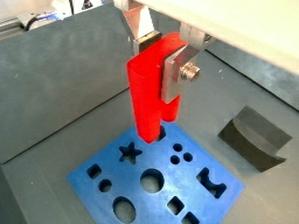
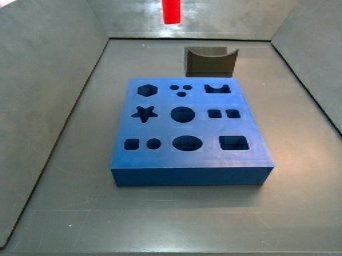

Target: Insert the square-circle object.

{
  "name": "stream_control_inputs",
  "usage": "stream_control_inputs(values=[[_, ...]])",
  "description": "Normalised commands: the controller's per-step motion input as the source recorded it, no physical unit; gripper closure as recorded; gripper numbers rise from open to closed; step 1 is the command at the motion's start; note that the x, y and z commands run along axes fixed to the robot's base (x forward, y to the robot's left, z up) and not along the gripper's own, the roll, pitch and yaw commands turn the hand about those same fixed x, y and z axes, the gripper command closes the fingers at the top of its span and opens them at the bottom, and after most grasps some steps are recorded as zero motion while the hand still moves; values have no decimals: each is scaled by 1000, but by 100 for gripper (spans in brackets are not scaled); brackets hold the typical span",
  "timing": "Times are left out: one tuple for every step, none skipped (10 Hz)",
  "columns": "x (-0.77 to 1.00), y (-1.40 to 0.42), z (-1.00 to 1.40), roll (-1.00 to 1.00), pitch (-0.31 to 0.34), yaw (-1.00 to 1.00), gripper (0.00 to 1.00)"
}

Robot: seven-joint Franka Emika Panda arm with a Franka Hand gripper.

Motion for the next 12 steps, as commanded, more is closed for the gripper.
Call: stream_control_inputs(values=[[-86, -126, -14, 0, -7, -551, 100], [0, -89, -66, 0, -9, -1000, 100], [0, 0, -211, -41, -43, -1000, 100], [0, -6, -237, -59, -40, -1000, 100], [0, -37, -286, -41, -17, -1000, 100], [0, -86, -311, -34, -19, -1000, 100], [0, -100, -349, -46, -40, -974, 100], [0, -71, -391, -64, -67, -974, 100], [0, -54, -394, -63, -71, -991, 100], [0, -51, -389, -64, -66, -991, 100], [0, -49, -383, -66, -60, -991, 100], [0, -20, -389, -60, -44, -1000, 100]])
